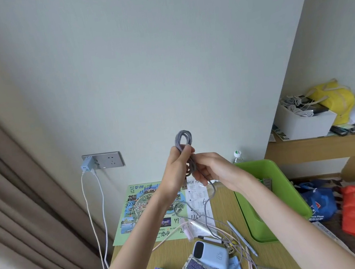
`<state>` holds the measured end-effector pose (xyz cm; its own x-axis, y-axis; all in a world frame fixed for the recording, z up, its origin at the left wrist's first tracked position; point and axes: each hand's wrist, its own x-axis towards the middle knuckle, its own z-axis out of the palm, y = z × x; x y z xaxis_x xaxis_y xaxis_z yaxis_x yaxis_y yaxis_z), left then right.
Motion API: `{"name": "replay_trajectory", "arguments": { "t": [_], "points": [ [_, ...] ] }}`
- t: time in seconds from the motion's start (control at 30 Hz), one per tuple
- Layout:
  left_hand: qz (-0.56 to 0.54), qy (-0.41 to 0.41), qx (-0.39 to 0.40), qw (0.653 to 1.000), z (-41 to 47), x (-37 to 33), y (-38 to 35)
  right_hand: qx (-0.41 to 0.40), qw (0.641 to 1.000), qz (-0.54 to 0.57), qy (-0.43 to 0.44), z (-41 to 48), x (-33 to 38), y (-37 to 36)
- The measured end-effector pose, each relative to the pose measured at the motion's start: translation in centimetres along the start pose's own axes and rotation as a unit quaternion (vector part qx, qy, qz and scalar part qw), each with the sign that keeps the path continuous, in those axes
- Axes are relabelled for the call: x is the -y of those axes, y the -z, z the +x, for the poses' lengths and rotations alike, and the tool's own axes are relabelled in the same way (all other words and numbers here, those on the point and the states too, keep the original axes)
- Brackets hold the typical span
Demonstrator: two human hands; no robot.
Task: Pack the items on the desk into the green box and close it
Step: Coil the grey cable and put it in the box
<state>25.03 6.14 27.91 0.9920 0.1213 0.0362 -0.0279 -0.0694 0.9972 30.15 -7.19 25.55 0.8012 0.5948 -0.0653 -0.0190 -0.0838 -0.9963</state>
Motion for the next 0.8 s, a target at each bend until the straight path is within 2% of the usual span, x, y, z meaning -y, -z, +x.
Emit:
{"name": "replay_trajectory", "arguments": {
  "t": [0.2,0.43,0.6,0.7,0.8],
  "points": [
    [-0.168,0.014,-0.026,0.985,1.6,-0.3,1.8,-0.014,0.999,-0.027,-0.021,-0.4,-1.0,0.9],
    [-0.198,0.029,-0.085,0.976,2.2,0.6,4.1,-0.043,0.997,-0.052,-0.038,-0.1,-2.3,2.2],
    [-0.146,0.041,-0.13,0.98,2.7,1.5,5.6,-0.058,0.996,-0.051,-0.048,-0.2,-3.5,3.6],
    [-0.008,0.018,-0.135,0.991,2.7,2.1,5.8,-0.068,0.997,-0.028,-0.014,-0.3,-3.7,3.6],
    [0.081,-0.001,-0.1,0.992,2.4,2.9,5.5,-0.083,0.995,-0.026,0.046,-0.3,-2.5,3.0]
  ]
}}
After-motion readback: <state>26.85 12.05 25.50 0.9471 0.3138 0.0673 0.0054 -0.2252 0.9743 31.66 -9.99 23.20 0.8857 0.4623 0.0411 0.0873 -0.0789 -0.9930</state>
